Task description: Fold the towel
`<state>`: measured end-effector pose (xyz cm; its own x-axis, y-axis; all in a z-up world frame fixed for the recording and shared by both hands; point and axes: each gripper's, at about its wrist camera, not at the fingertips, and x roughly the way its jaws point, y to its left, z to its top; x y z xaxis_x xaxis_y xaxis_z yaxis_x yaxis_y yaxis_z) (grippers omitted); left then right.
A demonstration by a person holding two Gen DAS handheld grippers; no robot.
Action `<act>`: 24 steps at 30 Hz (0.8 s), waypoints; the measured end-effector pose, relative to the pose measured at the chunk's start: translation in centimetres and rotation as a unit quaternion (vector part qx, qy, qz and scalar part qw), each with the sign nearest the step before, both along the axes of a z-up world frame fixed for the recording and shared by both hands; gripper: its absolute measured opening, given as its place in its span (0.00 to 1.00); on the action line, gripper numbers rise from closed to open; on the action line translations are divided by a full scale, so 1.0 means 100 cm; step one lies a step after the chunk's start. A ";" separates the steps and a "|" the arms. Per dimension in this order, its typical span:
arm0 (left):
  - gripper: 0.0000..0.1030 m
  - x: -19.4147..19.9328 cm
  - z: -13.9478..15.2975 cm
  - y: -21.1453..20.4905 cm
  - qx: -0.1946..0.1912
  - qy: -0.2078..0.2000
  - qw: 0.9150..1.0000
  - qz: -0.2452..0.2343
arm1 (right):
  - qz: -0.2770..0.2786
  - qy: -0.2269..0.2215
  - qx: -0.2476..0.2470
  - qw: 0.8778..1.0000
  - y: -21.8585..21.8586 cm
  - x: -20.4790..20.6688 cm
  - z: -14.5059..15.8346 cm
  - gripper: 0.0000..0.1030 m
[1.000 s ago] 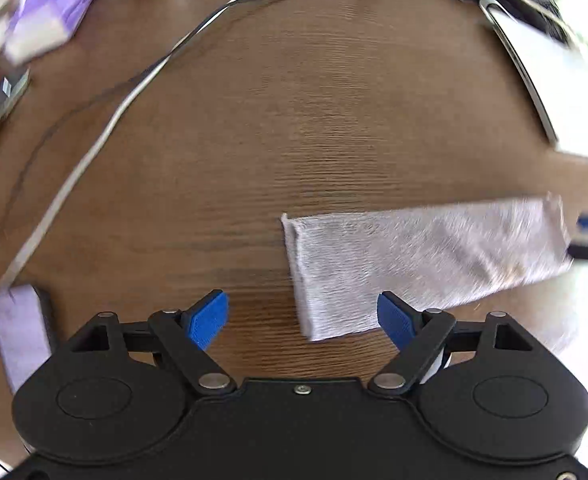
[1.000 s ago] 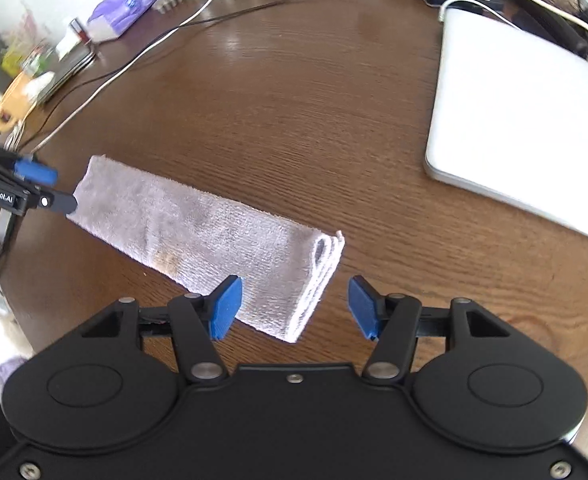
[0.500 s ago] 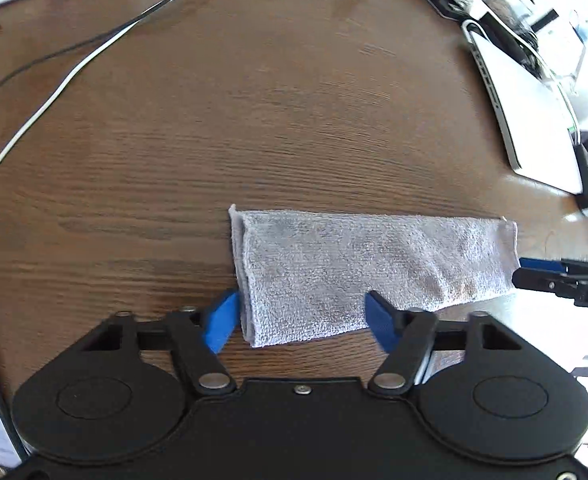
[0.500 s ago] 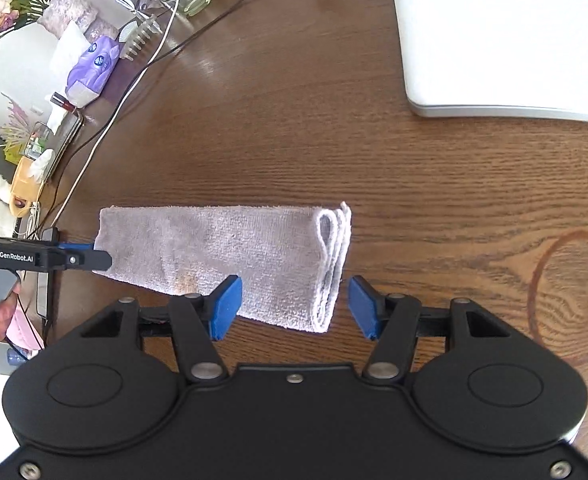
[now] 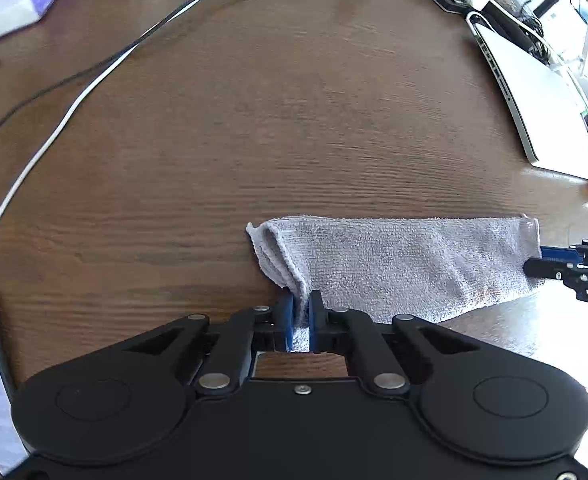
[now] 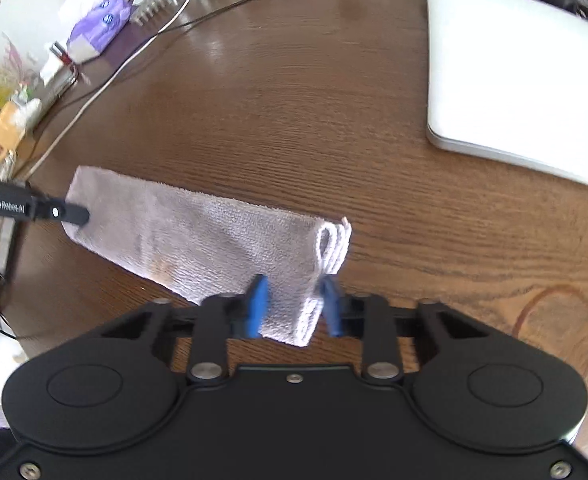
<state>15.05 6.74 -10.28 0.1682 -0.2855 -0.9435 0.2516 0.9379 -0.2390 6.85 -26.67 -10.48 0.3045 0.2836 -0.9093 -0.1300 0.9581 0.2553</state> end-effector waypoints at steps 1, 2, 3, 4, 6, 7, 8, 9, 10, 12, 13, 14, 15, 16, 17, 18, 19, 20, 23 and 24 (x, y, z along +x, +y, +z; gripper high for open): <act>0.07 0.002 0.000 -0.001 0.003 -0.003 1.000 -0.006 | 0.003 0.000 -0.003 1.000 0.002 0.000 0.000 0.10; 0.07 0.004 0.001 -0.002 0.006 -0.005 1.000 -0.012 | 0.006 0.000 -0.007 1.000 0.004 -0.001 -0.001 0.10; 0.07 0.006 0.001 -0.003 0.009 -0.008 1.000 -0.017 | 0.007 0.000 -0.011 1.000 0.007 -0.002 0.000 0.09; 0.07 0.008 0.001 -0.004 0.011 -0.010 1.000 -0.022 | 0.006 0.000 -0.013 1.000 0.008 -0.003 0.000 0.09; 0.07 0.012 0.001 -0.007 0.014 -0.016 0.999 -0.034 | -0.001 -0.001 -0.016 1.000 0.010 -0.007 0.000 0.09; 0.07 0.014 0.001 -0.008 0.016 -0.020 0.999 -0.043 | -0.005 -0.001 -0.017 1.000 0.011 -0.009 0.000 0.09; 0.07 0.017 0.001 -0.011 0.020 -0.027 0.998 -0.056 | -0.012 -0.001 -0.017 1.000 0.011 -0.011 0.000 0.09; 0.07 0.022 0.001 -0.016 0.025 -0.035 0.996 -0.074 | -0.021 -0.001 -0.017 1.000 0.012 -0.014 -0.001 0.09; 0.07 0.027 0.002 -0.020 0.030 -0.043 0.995 -0.091 | -0.030 0.000 -0.016 0.999 0.012 -0.017 -0.001 0.09; 0.07 0.037 0.002 -0.029 0.040 -0.058 0.989 -0.127 | -0.053 0.003 -0.013 0.999 0.016 -0.025 -0.001 0.09; 0.07 0.043 0.002 -0.036 0.045 -0.067 0.986 -0.147 | -0.065 0.005 -0.012 0.998 0.018 -0.030 -0.002 0.09; 0.07 0.050 0.002 -0.045 0.049 -0.074 0.982 -0.168 | -0.078 0.006 -0.010 0.997 0.021 -0.035 -0.002 0.09; 0.07 0.055 0.002 -0.052 0.052 -0.080 0.978 -0.188 | -0.093 0.008 -0.007 0.996 0.026 -0.041 -0.002 0.09; 0.07 0.060 0.002 -0.058 0.053 -0.085 0.973 -0.206 | -0.105 0.010 -0.005 0.994 0.030 -0.045 -0.002 0.09; 0.07 0.068 0.002 -0.067 0.055 -0.093 0.965 -0.238 | -0.117 0.012 -0.004 0.993 0.034 -0.049 -0.003 0.09; 0.07 0.072 0.002 -0.076 0.056 -0.101 0.957 -0.266 | -0.133 0.014 -0.002 0.991 0.039 -0.054 -0.003 0.09; 0.07 0.077 0.001 -0.084 0.059 -0.109 0.948 -0.295 | -0.149 0.016 0.000 0.989 0.045 -0.059 -0.003 0.09; 0.07 0.081 0.001 -0.093 0.061 -0.117 0.938 -0.321 | -0.165 0.019 0.002 0.986 0.050 -0.064 -0.004 0.09; 0.07 0.088 0.000 -0.117 0.066 -0.137 0.908 -0.390 | -0.209 0.025 0.003 0.978 0.068 -0.071 -0.005 0.09; 0.07 0.090 0.000 -0.123 0.066 -0.142 0.899 -0.409 | -0.227 0.030 0.007 0.973 0.075 -0.071 -0.005 0.09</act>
